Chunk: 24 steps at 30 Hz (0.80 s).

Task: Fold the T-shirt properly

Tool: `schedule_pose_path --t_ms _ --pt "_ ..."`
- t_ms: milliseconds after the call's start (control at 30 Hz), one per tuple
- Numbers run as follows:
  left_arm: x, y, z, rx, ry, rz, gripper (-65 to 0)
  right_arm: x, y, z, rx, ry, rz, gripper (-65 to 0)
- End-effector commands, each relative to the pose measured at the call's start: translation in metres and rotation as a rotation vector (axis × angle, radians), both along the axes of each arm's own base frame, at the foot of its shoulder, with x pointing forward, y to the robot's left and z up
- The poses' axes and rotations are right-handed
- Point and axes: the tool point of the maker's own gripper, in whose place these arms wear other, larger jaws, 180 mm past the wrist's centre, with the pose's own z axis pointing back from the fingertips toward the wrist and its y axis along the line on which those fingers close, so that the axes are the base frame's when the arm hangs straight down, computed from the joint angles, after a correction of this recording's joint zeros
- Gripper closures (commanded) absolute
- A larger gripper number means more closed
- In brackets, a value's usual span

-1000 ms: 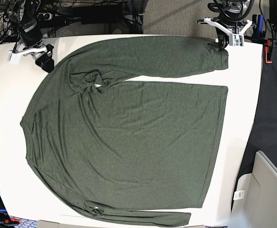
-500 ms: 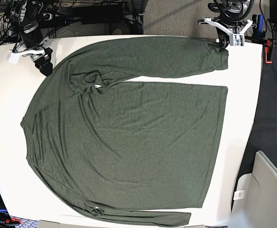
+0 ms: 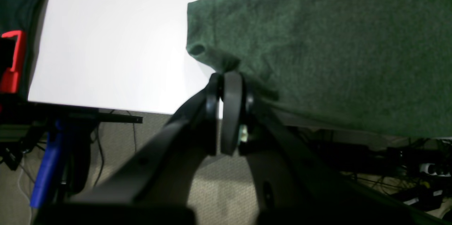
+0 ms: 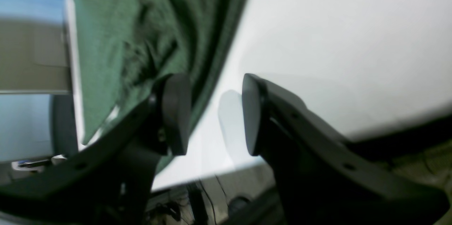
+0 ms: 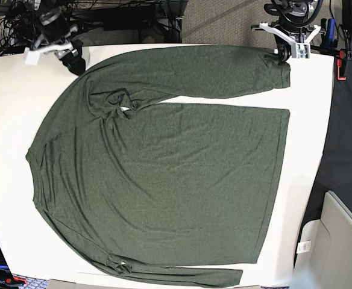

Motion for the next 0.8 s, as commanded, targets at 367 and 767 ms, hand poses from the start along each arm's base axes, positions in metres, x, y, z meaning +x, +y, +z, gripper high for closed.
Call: schedule_pose_path --t_ms 367,767 --pt "0.001 0.000 0.007 0.006 -0.026 -0.003 0.0 0.000 0.008 0.040 0.020 -0.089 -0.004 -25.3" --pt "-0.007 0.001 0.004 0.006 -0.004 -0.002 0.0 -0.003 0.017 0.055 0.041 -0.136 -0.092 -25.3"
